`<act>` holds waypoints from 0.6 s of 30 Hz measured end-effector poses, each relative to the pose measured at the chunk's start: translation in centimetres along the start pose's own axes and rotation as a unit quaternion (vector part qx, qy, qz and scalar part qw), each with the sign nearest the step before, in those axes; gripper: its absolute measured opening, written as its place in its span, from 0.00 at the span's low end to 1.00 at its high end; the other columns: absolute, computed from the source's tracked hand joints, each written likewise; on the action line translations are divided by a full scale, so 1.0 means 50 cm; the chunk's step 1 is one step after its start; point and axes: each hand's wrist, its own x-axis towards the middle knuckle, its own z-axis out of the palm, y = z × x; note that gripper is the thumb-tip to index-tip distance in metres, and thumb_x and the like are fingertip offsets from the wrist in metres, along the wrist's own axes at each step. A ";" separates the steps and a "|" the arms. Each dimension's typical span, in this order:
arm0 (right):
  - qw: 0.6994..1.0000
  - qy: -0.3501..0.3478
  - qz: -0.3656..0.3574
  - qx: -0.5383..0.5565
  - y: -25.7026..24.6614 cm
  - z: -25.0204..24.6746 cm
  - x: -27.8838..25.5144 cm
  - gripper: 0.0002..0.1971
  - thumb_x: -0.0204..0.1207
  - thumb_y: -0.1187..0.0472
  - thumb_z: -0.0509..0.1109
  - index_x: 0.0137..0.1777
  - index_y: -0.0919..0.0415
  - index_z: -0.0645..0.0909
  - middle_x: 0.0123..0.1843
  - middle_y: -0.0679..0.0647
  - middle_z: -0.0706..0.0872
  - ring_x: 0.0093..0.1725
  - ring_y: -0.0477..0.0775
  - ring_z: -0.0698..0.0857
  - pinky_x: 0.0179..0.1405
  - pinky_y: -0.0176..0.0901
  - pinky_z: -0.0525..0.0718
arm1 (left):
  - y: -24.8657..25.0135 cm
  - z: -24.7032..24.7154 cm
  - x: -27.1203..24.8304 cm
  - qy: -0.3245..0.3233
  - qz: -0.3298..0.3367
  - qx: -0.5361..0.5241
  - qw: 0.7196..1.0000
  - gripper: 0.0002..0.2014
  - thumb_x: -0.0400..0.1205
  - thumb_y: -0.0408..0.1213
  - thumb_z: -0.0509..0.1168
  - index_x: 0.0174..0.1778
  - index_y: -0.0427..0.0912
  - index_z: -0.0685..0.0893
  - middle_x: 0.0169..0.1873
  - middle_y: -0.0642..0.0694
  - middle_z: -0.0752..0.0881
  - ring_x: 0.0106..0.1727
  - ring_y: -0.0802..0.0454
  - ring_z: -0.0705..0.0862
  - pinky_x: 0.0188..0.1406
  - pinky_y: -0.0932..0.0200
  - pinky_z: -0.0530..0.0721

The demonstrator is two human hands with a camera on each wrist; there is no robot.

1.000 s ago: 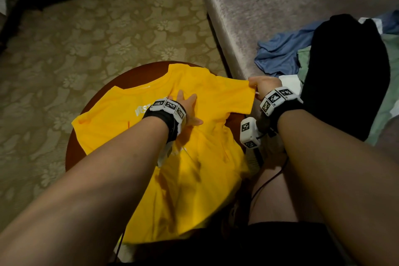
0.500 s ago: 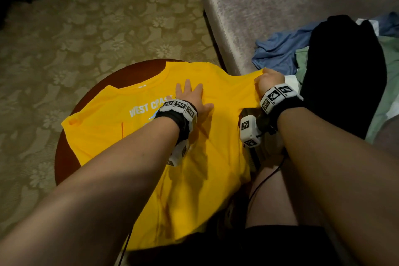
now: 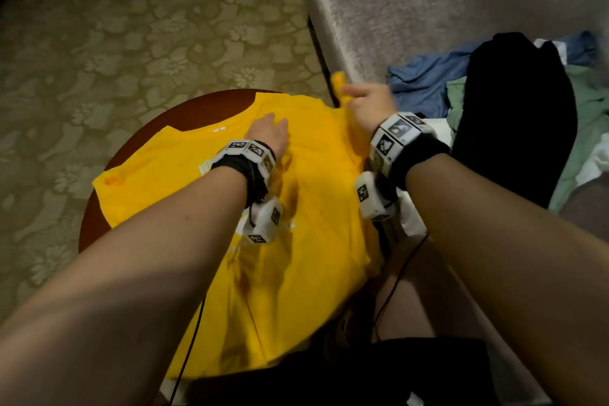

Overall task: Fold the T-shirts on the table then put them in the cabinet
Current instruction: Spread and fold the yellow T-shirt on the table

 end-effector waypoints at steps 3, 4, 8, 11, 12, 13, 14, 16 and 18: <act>0.980 -0.182 0.020 0.082 -0.078 0.040 -0.039 0.13 0.80 0.75 0.59 0.57 0.67 0.83 0.50 0.58 0.88 0.38 0.49 0.87 0.34 0.32 0.79 | -0.006 -0.047 -0.020 0.059 -0.053 -0.107 0.991 0.27 0.91 0.47 0.39 0.78 0.33 0.68 0.77 0.36 0.69 0.77 0.39 0.68 0.73 0.51 0.65; 0.979 -0.162 0.023 0.118 -0.090 0.043 -0.042 0.13 0.80 0.75 0.58 0.56 0.67 0.82 0.45 0.58 0.88 0.33 0.47 0.87 0.31 0.32 0.79 | -0.013 -0.056 -0.026 0.064 -0.061 -0.124 0.988 0.29 0.90 0.49 0.37 0.77 0.32 0.68 0.76 0.35 0.70 0.77 0.39 0.69 0.74 0.51 0.64; 0.994 -0.003 0.052 0.096 -0.059 0.013 -0.028 0.14 0.80 0.76 0.58 0.61 0.77 0.80 0.34 0.61 0.83 0.23 0.48 0.80 0.23 0.34 0.79 | -0.043 -0.056 -0.037 0.017 -0.051 -0.151 0.987 0.33 0.87 0.60 0.43 0.82 0.42 0.61 0.79 0.40 0.68 0.75 0.39 0.72 0.75 0.42 0.69; 0.979 -0.097 0.062 -0.170 -0.018 0.014 -0.033 0.12 0.80 0.70 0.64 0.60 0.72 0.84 0.47 0.62 0.87 0.31 0.45 0.79 0.36 0.37 0.83 | -0.059 -0.046 -0.043 -0.045 -0.031 -0.085 0.995 0.34 0.84 0.54 0.61 0.83 0.49 0.57 0.78 0.42 0.69 0.69 0.36 0.78 0.63 0.44 0.81; 0.967 -0.127 0.061 -0.214 -0.007 0.018 -0.037 0.10 0.80 0.69 0.66 0.58 0.69 0.85 0.53 0.61 0.87 0.37 0.48 0.81 0.40 0.37 0.82 | -0.063 -0.041 -0.040 -0.052 -0.018 -0.068 0.996 0.32 0.84 0.50 0.63 0.82 0.48 0.60 0.76 0.41 0.73 0.66 0.37 0.80 0.57 0.47 0.83; 0.961 -0.143 0.053 -0.232 0.001 0.026 -0.039 0.10 0.79 0.69 0.67 0.57 0.67 0.86 0.57 0.60 0.87 0.45 0.52 0.84 0.44 0.37 0.80 | -0.064 -0.038 -0.040 -0.054 -0.010 -0.055 0.997 0.29 0.84 0.47 0.64 0.81 0.47 0.64 0.73 0.41 0.76 0.64 0.38 0.81 0.53 0.50 0.83; 0.957 -0.147 0.035 -0.249 0.007 0.034 -0.040 0.10 0.79 0.68 0.67 0.57 0.65 0.87 0.60 0.60 0.86 0.54 0.55 0.84 0.49 0.38 0.79 | -0.066 -0.036 -0.039 -0.048 -0.004 -0.049 0.998 0.26 0.84 0.44 0.63 0.79 0.46 0.68 0.71 0.40 0.77 0.62 0.39 0.82 0.51 0.52 0.82; 0.942 -0.150 0.011 -0.299 0.012 0.053 -0.039 0.11 0.80 0.66 0.65 0.58 0.61 0.87 0.65 0.58 0.84 0.63 0.58 0.82 0.59 0.43 0.79 | -0.073 -0.038 -0.040 -0.012 -0.005 -0.034 0.999 0.23 0.84 0.40 0.62 0.77 0.45 0.70 0.71 0.40 0.77 0.61 0.40 0.82 0.53 0.50 0.83; 0.925 -0.154 -0.010 -0.347 0.012 0.072 -0.030 0.15 0.81 0.66 0.63 0.65 0.57 0.84 0.71 0.58 0.79 0.68 0.60 0.78 0.64 0.46 0.77 | -0.087 -0.054 -0.050 0.051 -0.028 0.006 0.998 0.24 0.83 0.37 0.61 0.77 0.48 0.70 0.73 0.39 0.73 0.66 0.37 0.77 0.59 0.45 0.82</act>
